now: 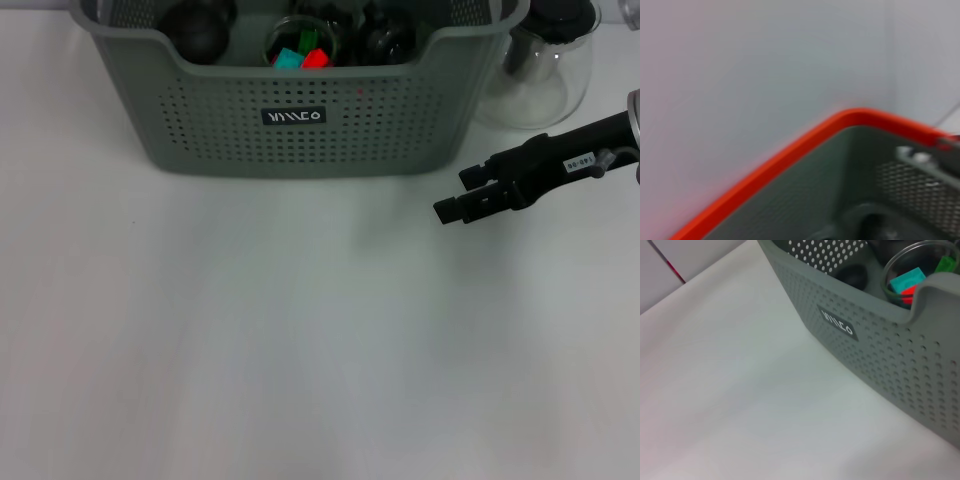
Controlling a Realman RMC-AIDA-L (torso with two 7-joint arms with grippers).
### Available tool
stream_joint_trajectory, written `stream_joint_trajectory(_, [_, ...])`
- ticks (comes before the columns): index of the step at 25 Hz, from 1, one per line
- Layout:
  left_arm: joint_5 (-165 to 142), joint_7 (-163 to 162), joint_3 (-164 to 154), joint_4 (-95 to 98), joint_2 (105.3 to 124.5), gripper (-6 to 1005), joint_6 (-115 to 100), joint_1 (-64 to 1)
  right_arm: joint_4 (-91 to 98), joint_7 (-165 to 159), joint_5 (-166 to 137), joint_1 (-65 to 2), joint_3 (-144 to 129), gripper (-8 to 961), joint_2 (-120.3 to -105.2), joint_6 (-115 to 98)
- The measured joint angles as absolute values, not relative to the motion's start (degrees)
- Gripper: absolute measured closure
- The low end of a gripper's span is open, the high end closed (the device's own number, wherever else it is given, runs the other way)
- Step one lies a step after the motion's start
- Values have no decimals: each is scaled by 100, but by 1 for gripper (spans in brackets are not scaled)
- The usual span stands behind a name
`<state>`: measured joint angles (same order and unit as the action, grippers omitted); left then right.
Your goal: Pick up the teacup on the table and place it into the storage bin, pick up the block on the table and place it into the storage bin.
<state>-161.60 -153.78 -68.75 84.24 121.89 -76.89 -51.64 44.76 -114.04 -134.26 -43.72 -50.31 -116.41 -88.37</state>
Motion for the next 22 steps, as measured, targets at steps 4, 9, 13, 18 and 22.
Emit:
stream_joint_trajectory(4, [-16367, -15381, -6837, 6906, 12043, 556, -6870, -5677, 4465, -11405, -13436, -4385, -5035, 137, -11643, -8752])
stream_joint_trajectory(9, [-16369, -15396, -6832, 5433, 11907, 550, -6053, -6124, 4462, -11407, -13441, -4402, -5036, 137, -11646, -8655])
stream_joint_trajectory(13, [-16370, -15397, -6880, 4694, 11870, 545, -5605, -6310, 4443, -11418, -13444, -4439, -5044, 137, -11654, -8608])
stream_joint_trajectory(18, [-16381, -15384, -6925, 4271, 11868, 539, -5341, -6368, 4399, -11418, -13452, -4495, -5045, 138, -11654, -8595])
stream_joint_trajectory(22, [-16382, -15407, -6921, 4243, 11867, 534, -5342, -6345, 4379, -11413, -13455, -4505, -5045, 138, -11654, -8590])
